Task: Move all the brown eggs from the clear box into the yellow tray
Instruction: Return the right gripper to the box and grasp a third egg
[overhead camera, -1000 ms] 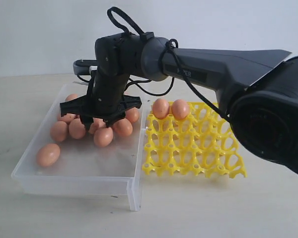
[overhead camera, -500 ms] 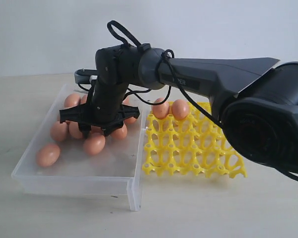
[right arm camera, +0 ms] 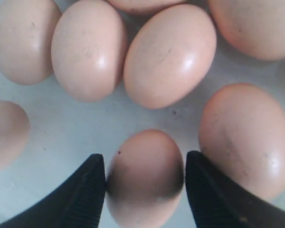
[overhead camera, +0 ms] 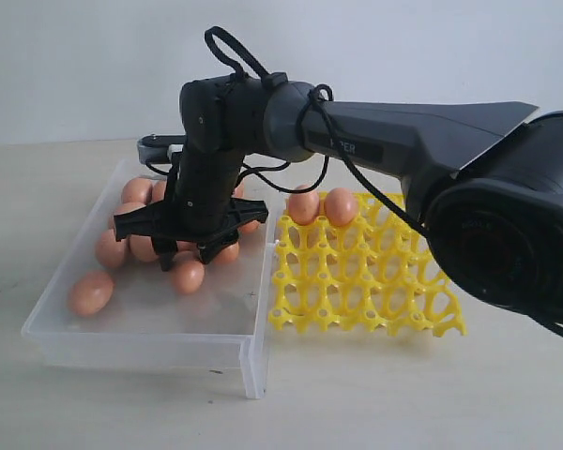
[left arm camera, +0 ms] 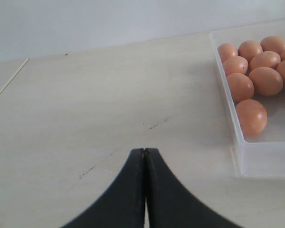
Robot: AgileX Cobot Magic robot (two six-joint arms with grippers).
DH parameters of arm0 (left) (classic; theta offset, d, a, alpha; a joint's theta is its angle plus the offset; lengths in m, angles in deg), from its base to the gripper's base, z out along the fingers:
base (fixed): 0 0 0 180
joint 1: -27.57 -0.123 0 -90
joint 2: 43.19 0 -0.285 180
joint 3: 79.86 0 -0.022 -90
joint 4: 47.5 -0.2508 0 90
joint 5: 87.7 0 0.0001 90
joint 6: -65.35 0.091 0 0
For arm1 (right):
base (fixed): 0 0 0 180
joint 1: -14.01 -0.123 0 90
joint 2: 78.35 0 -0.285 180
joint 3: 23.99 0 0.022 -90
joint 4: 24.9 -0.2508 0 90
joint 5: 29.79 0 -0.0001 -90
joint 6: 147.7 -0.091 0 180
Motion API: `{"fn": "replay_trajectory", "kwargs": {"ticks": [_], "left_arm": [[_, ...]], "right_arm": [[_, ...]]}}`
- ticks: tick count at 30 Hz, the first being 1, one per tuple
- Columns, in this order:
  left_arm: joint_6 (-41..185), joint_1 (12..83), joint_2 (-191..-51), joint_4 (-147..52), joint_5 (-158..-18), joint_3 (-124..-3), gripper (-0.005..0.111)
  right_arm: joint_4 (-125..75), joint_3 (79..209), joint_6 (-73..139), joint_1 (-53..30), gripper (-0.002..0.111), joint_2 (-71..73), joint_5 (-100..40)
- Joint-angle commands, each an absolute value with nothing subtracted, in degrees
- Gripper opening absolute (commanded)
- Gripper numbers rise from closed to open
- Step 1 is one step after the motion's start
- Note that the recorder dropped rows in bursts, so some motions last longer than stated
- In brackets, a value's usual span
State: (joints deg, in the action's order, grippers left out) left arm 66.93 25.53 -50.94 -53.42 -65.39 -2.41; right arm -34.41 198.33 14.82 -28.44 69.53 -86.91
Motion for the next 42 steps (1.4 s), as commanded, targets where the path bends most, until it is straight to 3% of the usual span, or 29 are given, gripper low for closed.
{"fn": "replay_trajectory", "kwargs": {"ticks": [1, 37, 39, 42], "left_arm": [[66.6, 25.9, -51.0, -53.3, -65.9, -2.6, 0.0], [66.6, 25.9, -51.0, -53.3, -65.9, -2.6, 0.0], [66.6, 25.9, -51.0, -53.3, -65.9, -2.6, 0.0], [66.6, 25.9, -51.0, -53.3, -65.9, -2.6, 0.0]], "right_arm": [[-35.1, 198.7, 17.5, -28.2, 0.051, 69.1, -89.1], [-35.4, 198.7, 18.8, -28.6, 0.05, 74.8, -81.7], [-35.3, 198.7, 19.3, -28.6, 0.047, 75.2, -81.7], [-35.3, 198.7, 20.4, -28.6, 0.027, 75.2, -81.6]]}}
